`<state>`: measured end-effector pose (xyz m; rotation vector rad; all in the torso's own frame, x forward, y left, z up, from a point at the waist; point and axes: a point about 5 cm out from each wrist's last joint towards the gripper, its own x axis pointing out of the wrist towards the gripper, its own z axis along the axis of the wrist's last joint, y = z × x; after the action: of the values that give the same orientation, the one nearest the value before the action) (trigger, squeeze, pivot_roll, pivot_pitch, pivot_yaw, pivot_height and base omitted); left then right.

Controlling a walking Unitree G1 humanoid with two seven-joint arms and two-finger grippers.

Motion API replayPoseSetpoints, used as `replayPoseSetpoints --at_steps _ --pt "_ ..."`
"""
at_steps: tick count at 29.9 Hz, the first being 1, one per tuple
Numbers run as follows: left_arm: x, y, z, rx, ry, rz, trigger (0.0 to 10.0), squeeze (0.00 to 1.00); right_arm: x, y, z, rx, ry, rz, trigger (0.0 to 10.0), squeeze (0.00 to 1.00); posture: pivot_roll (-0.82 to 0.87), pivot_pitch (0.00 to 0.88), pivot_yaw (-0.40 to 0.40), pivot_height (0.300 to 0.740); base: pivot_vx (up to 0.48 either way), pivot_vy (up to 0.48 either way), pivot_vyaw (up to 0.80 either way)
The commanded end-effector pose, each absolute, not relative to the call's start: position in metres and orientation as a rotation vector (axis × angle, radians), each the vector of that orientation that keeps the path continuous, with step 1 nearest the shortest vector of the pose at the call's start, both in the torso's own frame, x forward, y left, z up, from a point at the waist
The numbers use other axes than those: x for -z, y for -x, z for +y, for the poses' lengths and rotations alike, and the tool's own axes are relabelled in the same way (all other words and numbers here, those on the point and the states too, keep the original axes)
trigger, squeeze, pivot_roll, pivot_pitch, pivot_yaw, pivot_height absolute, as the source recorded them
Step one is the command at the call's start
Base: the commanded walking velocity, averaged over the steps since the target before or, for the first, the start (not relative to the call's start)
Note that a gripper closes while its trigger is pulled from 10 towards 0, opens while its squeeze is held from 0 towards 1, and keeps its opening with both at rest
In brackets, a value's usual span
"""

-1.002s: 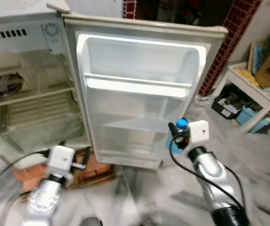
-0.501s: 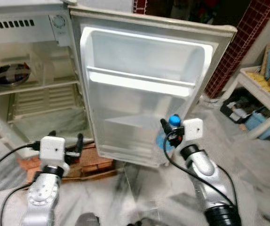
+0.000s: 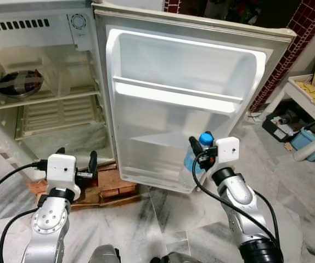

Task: Restocking fridge

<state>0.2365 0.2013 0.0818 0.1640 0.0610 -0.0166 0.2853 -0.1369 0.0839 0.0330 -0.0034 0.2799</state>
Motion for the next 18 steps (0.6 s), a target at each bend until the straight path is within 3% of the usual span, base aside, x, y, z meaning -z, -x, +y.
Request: replayPoseSetpoints --at_steps 1,7,18 --pt "-0.0762 -0.2347 0.1999 0.014 -0.165 0.090 10.0 0.00 -0.0919 -0.2872 -0.1409 -0.273 -0.027 -0.045 10.0 0.00 0.05 0.092 -0.111 0.646 0.000 0.000 0.00" --pt "-0.0763 -0.2348 0.1998 0.011 -0.168 0.091 10.0 0.00 -0.0926 -0.2888 -0.1410 -0.270 -0.016 -0.051 10.0 0.00 0.05 0.094 -0.112 0.617 0.000 0.000 0.00" --pt "-0.0739 -0.2333 0.1980 0.011 -0.164 0.095 10.0 0.00 -0.0922 -0.2900 -0.1417 -0.266 -0.009 -0.047 10.0 0.00 0.05 0.094 -0.114 0.617 0.000 0.000 0.00"
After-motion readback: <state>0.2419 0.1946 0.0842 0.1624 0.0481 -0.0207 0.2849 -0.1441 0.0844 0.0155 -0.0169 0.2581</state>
